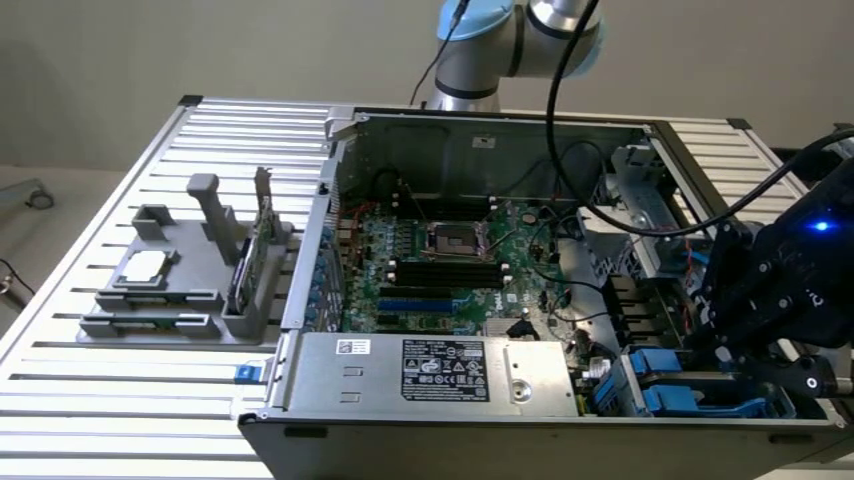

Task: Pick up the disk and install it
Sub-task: 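Insert the first disk wire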

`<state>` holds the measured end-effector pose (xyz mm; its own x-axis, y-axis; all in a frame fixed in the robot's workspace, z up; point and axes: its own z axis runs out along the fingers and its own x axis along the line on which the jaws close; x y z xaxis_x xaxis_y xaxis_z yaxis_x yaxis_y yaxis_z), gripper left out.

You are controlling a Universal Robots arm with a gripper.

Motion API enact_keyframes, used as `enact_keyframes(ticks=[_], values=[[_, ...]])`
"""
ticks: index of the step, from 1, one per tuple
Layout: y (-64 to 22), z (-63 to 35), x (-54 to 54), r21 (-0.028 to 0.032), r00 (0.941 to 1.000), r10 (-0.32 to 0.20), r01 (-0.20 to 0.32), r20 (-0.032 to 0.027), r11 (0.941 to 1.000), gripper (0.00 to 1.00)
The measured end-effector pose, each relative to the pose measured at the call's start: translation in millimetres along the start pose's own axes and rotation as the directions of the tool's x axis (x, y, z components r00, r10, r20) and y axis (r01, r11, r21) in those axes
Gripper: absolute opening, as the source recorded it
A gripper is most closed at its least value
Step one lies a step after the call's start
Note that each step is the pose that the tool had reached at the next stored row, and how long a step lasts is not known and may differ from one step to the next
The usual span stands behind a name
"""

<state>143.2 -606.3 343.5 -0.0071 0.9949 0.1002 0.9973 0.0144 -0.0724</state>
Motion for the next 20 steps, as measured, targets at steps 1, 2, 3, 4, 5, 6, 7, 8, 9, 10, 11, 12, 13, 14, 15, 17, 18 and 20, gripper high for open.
enact_keyframes(ticks=[1, 2, 3, 4, 5, 6, 7, 8, 9, 10, 11, 12, 13, 14, 15, 17, 18, 20], values=[[0.0, 0.0, 0.1, -0.0003, 1.0000, 0.000, 0.000, -0.0037, 1.0000, 0.16], [0.0, 0.1, 0.2, -0.0005, 1.0000, 0.000, 0.000, -0.0089, 1.0000, 0.16], [0.0, 0.2, 0.2, -0.0009, 0.9999, -0.001, 0.001, -0.0149, 1.0000, 0.16], [0.0, 0.4, 0.2, -0.0011, 0.9998, -0.002, 0.001, -0.0215, 1.0000, 0.16], [0.1, 0.4, 0.2, -0.0013, 0.9996, -0.002, 0.002, -0.0266, 1.0000, 0.16], [0.1, 0.5, 0.2, -0.0014, 0.9996, -0.002, 0.002, -0.0294, 1.0000, 0.16], [0.1, 0.5, 0.2, -0.0015, 0.9995, -0.001, 0.001, -0.0313, 1.0000, 0.16], [0.3, 0.4, 0.2, -0.0016, 0.9995, -0.001, 0.001, -0.0322, 1.0000, 0.16], [0.6, 0.5, 0.2, -0.0017, 0.9995, 0.000, 0.000, -0.0326, 1.0000, 0.16], [0.9, 0.6, 0.2, -0.0017, 0.9995, 0.000, 0.000, -0.0328, 1.0000, 0.16], [1.0, 0.5, 0.1, -0.0018, 0.9995, 0.001, -0.001, -0.0329, 1.0000, 0.16], [1.1, 0.5, 0.1, -0.0018, 0.9995, 0.002, -0.002, -0.0328, 1.0000, 0.16], [1.2, 0.5, 0.0, -0.0020, 0.9995, 0.003, -0.003, -0.0329, 1.0000, 0.16], [1.3, 0.5, -0.1, -0.0021, 0.9995, 0.003, -0.004, -0.0330, 1.0000, 0.16], [1.3, 0.7, -0.2, -0.0022, 0.9994, 0.004, -0.005, -0.0332, 1.0000, 0.16], [1.4, 1.0, -0.4, -0.0027, 0.9994, 0.008, -0.008, -0.0334, 1.0000, 0.16], [1.5, 1.1, -0.5, -0.0030, 0.9994, 0.010, -0.010, -0.0334, 0.9999, 0.16], [1.7, 1.5, -0.7, -0.0037, 0.9993, 0.015, -0.015, -0.0337, 0.9999, 0.16]])
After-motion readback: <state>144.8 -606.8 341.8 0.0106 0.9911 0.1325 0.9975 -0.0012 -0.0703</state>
